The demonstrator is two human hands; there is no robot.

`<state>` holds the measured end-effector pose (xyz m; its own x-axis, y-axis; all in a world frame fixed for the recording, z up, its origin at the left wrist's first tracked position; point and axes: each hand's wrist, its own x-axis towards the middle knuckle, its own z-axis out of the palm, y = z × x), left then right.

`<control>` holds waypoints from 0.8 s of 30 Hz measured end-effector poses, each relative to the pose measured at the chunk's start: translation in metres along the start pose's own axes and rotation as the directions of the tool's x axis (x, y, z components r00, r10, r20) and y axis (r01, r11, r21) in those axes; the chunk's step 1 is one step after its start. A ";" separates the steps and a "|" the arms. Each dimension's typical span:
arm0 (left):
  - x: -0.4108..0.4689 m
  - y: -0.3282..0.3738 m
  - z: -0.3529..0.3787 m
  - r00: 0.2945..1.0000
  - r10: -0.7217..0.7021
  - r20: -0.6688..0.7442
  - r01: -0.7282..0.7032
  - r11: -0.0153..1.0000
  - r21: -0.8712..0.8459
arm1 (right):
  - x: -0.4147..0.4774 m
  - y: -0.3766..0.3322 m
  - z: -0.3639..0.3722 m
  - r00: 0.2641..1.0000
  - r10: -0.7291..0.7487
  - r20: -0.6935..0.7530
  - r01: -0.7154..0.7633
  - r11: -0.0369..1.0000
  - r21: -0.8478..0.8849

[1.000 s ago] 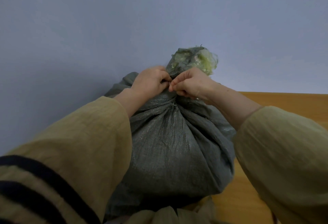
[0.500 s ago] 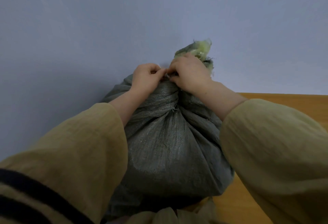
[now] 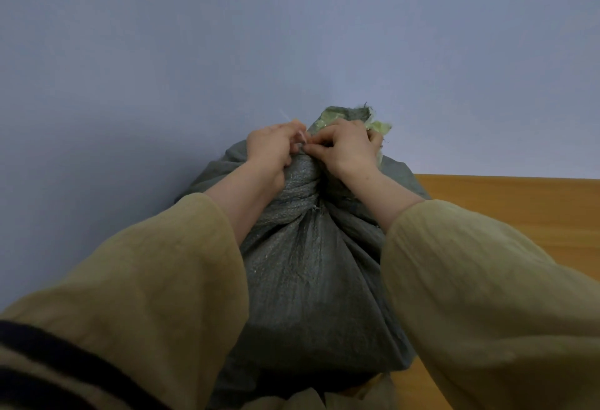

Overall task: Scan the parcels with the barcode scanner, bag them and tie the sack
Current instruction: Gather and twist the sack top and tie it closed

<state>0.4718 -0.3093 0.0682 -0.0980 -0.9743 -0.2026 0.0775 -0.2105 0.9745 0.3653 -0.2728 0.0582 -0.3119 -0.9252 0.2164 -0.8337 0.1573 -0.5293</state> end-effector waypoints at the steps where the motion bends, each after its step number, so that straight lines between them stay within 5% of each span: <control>1: 0.003 0.001 0.000 0.998 -0.063 -0.001 0.063 0.997 -0.035 | 0.001 -0.001 0.000 1.000 0.010 0.004 -0.010 1.000 0.002; 6: 0.006 0.003 0.004 0.987 -0.158 -0.010 0.157 0.984 -0.083 | 0.004 -0.004 0.006 1.000 -0.021 0.008 0.022 0.994 -0.104; 11: 0.000 -0.007 0.010 0.997 0.015 -0.072 -0.005 0.990 0.141 | -0.002 -0.004 0.016 0.990 -0.143 0.014 0.141 0.955 -0.260; 15: 0.002 -0.011 0.009 0.975 0.220 0.017 -0.209 0.897 0.389 | -0.001 -0.001 0.020 0.986 -0.163 0.025 0.164 0.952 -0.257; 24: -0.007 -0.023 0.001 0.944 0.330 0.003 -0.307 0.876 0.371 | 0.000 0.002 0.031 0.978 -0.204 0.052 0.210 0.931 -0.298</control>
<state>0.4701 -0.2979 0.0469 -0.0704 -0.9890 0.1304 -0.2705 0.1447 0.9518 0.3778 -0.2833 0.0319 -0.1108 -0.9546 0.2765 -0.9777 0.0547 -0.2029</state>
